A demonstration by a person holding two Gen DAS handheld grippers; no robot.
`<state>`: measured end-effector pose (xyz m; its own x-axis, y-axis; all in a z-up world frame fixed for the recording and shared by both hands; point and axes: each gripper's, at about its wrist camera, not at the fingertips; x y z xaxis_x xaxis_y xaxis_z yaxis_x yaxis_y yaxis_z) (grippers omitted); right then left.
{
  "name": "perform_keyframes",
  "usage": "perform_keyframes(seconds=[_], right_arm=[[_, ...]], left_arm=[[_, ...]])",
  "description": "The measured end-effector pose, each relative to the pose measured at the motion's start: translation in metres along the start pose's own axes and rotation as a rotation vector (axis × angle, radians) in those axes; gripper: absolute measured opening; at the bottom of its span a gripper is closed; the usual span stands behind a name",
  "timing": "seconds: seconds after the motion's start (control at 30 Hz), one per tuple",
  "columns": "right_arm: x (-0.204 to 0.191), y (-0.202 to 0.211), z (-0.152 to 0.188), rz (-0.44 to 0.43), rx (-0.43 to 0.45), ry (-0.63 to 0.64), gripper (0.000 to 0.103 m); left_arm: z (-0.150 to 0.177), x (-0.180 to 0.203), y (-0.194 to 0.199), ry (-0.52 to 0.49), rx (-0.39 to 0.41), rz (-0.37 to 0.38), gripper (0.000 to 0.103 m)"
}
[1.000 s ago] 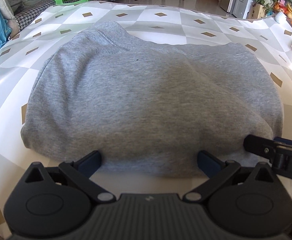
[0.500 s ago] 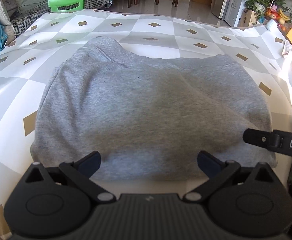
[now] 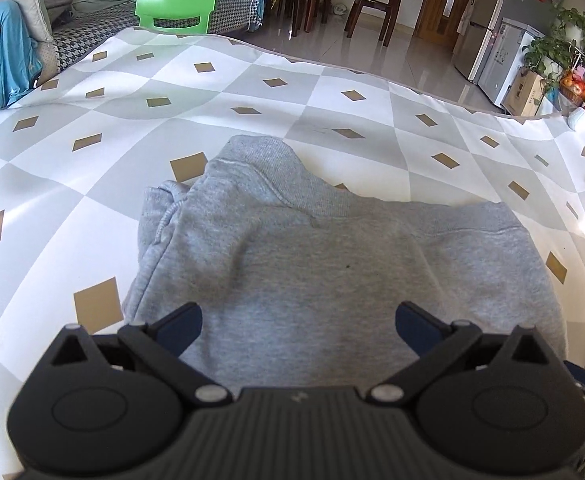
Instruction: Fold clothes
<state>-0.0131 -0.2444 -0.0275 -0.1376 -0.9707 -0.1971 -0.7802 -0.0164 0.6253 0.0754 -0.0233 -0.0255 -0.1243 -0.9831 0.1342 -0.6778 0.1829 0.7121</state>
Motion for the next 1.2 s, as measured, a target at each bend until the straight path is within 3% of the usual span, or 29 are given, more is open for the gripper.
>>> perform_keyframes(seconds=[0.2, 0.47, 0.73, 0.8, 1.0, 1.2], right_arm=[[-0.014, -0.005, 0.004, -0.035, -0.003, 0.079, 0.067], [-0.007, -0.018, 0.009, -0.046, -0.039, 0.037, 0.068], [-0.003, -0.023, 0.009, -0.045, -0.054, 0.012, 0.070], [-0.001, -0.024, 0.009, -0.052, -0.056, 0.004, 0.070], [0.002, -0.024, 0.010, -0.062, -0.058, -0.010, 0.071], [0.002, -0.023, 0.012, -0.057, -0.067, 0.002, 0.071]], left_arm=[[-0.017, -0.001, -0.020, -0.027, 0.008, -0.006, 0.103], [-0.013, -0.043, -0.047, 0.133, -0.012, 0.005, 0.103], [-0.012, -0.044, -0.055, 0.158, -0.037, -0.021, 0.103], [-0.011, -0.043, -0.055, 0.153, -0.041, -0.025, 0.103], [0.003, -0.021, -0.053, -0.004, -0.043, -0.084, 0.103], [0.008, -0.018, -0.046, -0.013, -0.054, -0.093, 0.103]])
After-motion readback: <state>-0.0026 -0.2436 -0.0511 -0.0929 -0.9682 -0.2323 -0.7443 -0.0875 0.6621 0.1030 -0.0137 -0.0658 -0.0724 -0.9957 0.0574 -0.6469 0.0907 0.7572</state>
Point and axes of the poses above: each gripper's, at about its wrist camera, not at the fingertips, and y roughly against the way its jaws point, x to its right, z to its underside, and after that the axes turned 6 degrees about x, right-handed
